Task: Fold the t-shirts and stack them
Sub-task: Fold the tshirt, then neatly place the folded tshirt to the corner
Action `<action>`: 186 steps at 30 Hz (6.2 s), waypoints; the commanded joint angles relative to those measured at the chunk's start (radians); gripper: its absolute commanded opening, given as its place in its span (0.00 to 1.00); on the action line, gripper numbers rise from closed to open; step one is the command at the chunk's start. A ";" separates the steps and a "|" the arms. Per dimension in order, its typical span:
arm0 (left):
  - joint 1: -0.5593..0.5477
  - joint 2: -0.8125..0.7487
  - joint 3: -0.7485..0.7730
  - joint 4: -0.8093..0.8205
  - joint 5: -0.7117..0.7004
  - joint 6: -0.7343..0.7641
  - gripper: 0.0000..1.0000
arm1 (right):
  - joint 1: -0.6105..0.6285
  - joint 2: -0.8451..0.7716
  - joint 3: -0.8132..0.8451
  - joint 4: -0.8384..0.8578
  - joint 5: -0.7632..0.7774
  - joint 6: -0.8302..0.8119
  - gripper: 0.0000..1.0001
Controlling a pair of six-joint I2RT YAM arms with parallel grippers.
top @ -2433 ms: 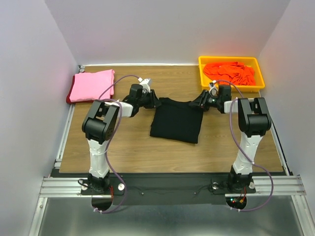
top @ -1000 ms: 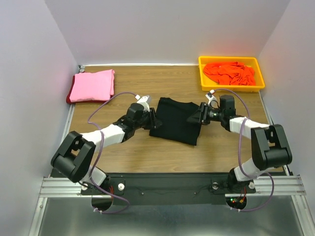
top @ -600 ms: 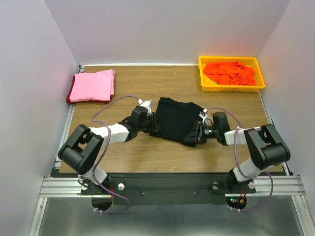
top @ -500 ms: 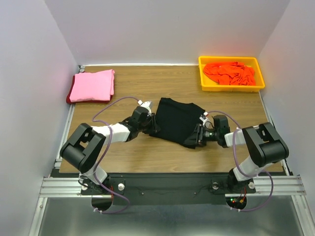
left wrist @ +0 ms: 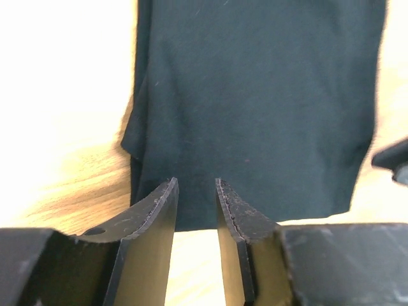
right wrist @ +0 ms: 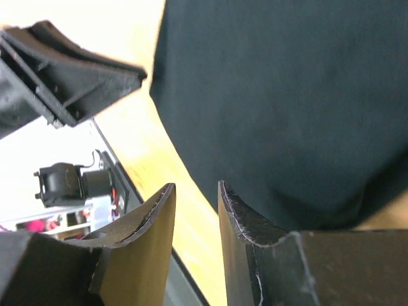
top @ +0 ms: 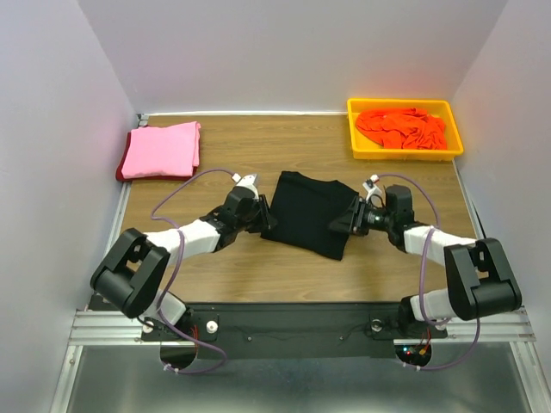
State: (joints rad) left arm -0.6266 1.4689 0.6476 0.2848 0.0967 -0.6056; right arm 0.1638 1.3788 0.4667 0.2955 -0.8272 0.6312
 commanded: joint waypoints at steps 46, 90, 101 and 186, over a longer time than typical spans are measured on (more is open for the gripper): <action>0.117 -0.079 0.189 -0.246 -0.178 0.118 0.88 | 0.324 0.209 0.685 -0.634 0.618 -0.346 0.65; 0.364 -0.137 0.080 -0.362 -0.036 0.079 0.87 | 0.890 0.704 1.021 -0.866 1.297 -0.507 0.22; 0.335 -0.038 0.107 -0.195 0.268 0.003 0.93 | 0.887 0.496 0.963 -0.802 1.248 -0.473 0.01; 0.323 0.464 0.800 -0.402 -0.127 0.547 0.00 | 0.832 -0.009 0.595 -0.671 1.264 -0.347 0.85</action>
State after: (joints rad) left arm -0.3595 1.9232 1.2793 0.0994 0.1482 -0.3229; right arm 0.9989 1.4475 1.0836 -0.3573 0.3939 0.2764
